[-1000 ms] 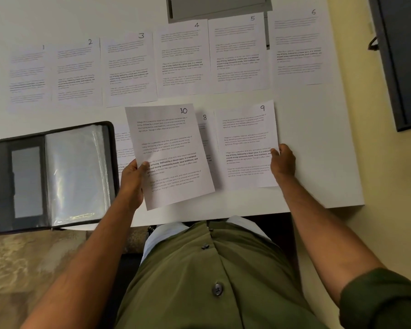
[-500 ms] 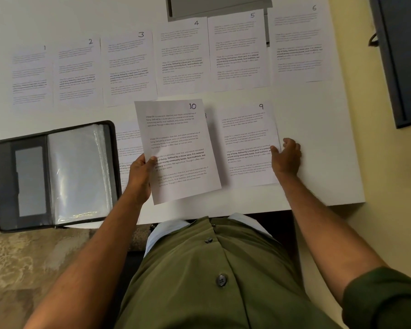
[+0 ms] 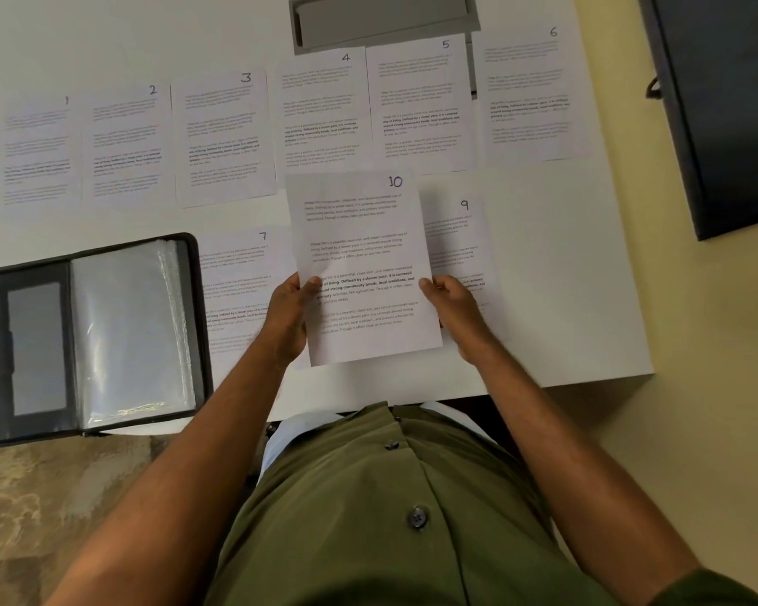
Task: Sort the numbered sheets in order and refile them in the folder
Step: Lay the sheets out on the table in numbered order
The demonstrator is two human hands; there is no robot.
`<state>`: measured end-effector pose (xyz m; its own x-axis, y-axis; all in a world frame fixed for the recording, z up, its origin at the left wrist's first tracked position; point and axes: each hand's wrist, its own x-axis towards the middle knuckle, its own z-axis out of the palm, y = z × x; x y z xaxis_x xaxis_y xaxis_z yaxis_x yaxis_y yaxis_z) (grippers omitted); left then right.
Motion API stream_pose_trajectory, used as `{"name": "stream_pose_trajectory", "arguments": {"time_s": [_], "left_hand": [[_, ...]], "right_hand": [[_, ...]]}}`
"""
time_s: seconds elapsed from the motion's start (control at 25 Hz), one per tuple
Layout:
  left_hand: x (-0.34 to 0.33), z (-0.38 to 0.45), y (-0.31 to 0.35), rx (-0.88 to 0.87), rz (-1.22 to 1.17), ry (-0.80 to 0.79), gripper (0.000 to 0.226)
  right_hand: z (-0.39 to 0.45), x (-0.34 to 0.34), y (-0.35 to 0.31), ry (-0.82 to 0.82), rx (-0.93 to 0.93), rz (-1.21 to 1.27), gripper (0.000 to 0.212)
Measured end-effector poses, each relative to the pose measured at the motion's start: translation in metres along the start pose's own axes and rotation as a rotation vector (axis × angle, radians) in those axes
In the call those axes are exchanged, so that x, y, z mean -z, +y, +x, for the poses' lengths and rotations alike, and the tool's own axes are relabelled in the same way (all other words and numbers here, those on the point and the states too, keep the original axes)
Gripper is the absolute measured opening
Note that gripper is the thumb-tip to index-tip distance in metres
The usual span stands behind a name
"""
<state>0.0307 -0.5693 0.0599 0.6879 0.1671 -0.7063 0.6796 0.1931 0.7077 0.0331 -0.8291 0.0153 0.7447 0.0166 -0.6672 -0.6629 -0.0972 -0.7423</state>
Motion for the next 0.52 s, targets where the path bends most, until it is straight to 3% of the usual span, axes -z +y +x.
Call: {"name": "stream_pose_trajectory", "arguments": {"time_s": [0.12, 0.52], "left_hand": [[-0.012, 0.001, 0.001, -0.007, 0.013, -0.057, 0.030], [-0.026, -0.008, 0.002, 0.019, 0.086, -0.151, 0.028]], "right_hand": [[-0.002, 0.003, 0.005, 0.090, 0.084, 0.060, 0.015], [0.023, 0.102, 0.013, 0.449, 0.182, -0.022, 0.021]]}}
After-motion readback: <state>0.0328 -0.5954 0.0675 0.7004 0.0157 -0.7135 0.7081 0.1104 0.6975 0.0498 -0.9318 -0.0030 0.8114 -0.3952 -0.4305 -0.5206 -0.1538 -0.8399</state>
